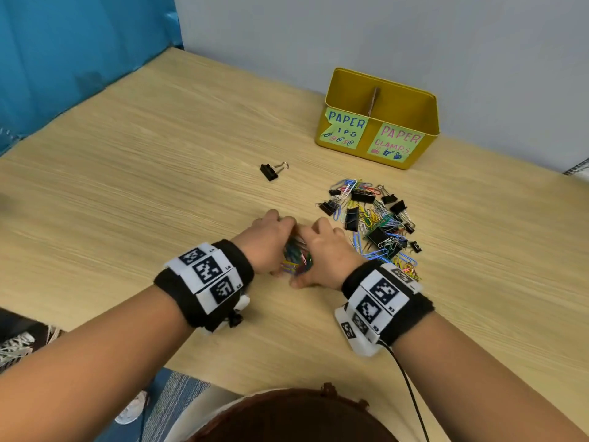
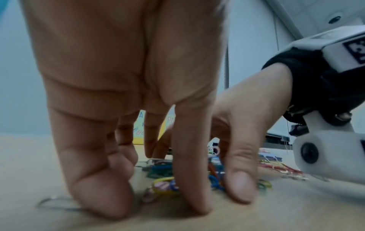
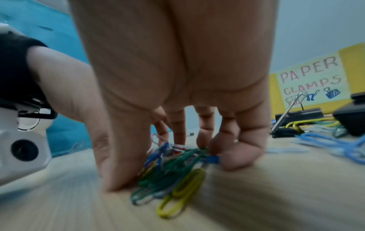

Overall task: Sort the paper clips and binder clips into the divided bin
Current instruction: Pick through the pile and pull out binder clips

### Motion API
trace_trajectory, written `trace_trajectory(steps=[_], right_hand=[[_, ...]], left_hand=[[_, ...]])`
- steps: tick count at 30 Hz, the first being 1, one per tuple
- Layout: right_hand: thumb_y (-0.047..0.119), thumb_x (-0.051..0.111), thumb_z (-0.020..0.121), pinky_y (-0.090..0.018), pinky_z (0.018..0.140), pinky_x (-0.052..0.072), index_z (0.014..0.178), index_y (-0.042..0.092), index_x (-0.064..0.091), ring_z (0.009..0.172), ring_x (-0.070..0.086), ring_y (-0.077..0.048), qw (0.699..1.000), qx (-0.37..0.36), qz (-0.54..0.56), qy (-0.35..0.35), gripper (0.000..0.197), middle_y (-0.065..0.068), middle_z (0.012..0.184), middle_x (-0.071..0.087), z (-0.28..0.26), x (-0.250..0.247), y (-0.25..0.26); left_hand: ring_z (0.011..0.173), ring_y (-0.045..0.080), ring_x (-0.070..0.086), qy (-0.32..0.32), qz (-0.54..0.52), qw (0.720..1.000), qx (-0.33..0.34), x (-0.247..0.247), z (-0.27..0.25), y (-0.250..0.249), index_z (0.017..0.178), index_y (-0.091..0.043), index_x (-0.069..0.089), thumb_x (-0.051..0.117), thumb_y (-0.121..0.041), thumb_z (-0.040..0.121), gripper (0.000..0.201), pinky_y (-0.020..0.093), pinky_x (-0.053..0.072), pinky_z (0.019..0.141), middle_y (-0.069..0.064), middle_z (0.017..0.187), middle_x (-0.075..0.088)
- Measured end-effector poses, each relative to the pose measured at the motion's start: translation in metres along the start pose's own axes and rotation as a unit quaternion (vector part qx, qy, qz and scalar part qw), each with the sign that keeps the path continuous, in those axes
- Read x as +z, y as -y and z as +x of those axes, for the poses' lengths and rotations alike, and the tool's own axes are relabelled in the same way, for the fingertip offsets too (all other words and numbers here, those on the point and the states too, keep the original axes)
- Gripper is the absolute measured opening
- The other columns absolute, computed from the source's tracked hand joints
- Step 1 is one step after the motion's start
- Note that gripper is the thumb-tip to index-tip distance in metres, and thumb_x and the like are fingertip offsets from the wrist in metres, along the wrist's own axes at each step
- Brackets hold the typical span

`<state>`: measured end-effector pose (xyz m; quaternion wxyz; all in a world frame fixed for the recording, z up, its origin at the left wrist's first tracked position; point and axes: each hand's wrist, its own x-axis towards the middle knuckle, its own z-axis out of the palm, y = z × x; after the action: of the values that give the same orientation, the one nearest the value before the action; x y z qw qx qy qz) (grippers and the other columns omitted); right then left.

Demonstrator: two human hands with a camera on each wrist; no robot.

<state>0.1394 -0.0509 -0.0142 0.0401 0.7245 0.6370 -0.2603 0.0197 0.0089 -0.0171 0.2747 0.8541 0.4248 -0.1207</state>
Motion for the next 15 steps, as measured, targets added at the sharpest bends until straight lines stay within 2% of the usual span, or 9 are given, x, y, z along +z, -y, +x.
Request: trace_trajectory(steps=[3, 6, 10, 12, 15], right_hand=[[0.024, 0.073, 0.074, -0.038, 0.096, 0.042, 0.128, 0.016, 0.048, 0.114, 0.048, -0.032, 0.999, -0.017, 0.045, -0.014, 0.061, -0.013, 0.119, 0.045, 0.007, -0.004, -0.006], [0.014, 0.068, 0.079, -0.031, 0.09, 0.04, 0.116, 0.012, 0.06, 0.109, 0.053, -0.028, 0.996, -0.039, 0.059, -0.048, 0.038, -0.013, 0.113, 0.054, 0.008, -0.008, -0.014], [0.01, 0.067, 0.078, -0.03, 0.089, 0.041, 0.11, 0.011, 0.066, 0.105, 0.057, -0.026, 0.993, -0.049, 0.074, -0.08, 0.032, -0.012, 0.11, 0.062, 0.007, -0.01, -0.02], [0.011, 0.069, 0.076, -0.03, 0.086, 0.046, 0.104, 0.01, 0.069, 0.099, 0.06, -0.025, 0.989, -0.029, 0.117, -0.091, 0.028, -0.011, 0.105, 0.067, 0.009, -0.01, -0.025], [0.011, 0.073, 0.074, -0.026, 0.075, 0.049, 0.096, 0.01, 0.071, 0.08, 0.059, -0.017, 0.976, 0.019, 0.201, -0.079, 0.021, -0.006, 0.085, 0.066, 0.015, -0.013, -0.033]], left_hand=[[0.11, 0.029, 0.054, -0.002, -0.044, 0.999, 0.006, -0.002, 0.009, -0.004, 0.128, -0.011, 0.045, 0.08, -0.006, 0.062, 0.075, 0.037, 0.047, 0.098, 0.011, 0.124, 0.041], [0.107, 0.027, 0.055, -0.024, -0.035, 0.999, 0.022, -0.003, 0.014, -0.007, 0.12, -0.009, 0.053, 0.077, -0.005, 0.067, 0.058, 0.032, 0.047, 0.091, 0.011, 0.12, 0.048], [0.104, 0.027, 0.058, -0.063, -0.008, 0.997, 0.042, -0.001, 0.018, -0.014, 0.108, -0.005, 0.063, 0.062, -0.004, 0.08, 0.028, 0.03, 0.045, 0.084, 0.014, 0.113, 0.061], [0.101, 0.028, 0.061, -0.064, -0.001, 0.997, 0.049, -0.003, 0.018, -0.015, 0.106, -0.005, 0.066, 0.058, -0.004, 0.082, 0.025, 0.032, 0.046, 0.084, 0.015, 0.108, 0.066], [0.101, 0.028, 0.063, -0.058, -0.017, 0.997, 0.052, -0.01, 0.021, -0.012, 0.104, -0.007, 0.069, 0.058, -0.001, 0.081, 0.027, 0.033, 0.049, 0.085, 0.014, 0.104, 0.069]])
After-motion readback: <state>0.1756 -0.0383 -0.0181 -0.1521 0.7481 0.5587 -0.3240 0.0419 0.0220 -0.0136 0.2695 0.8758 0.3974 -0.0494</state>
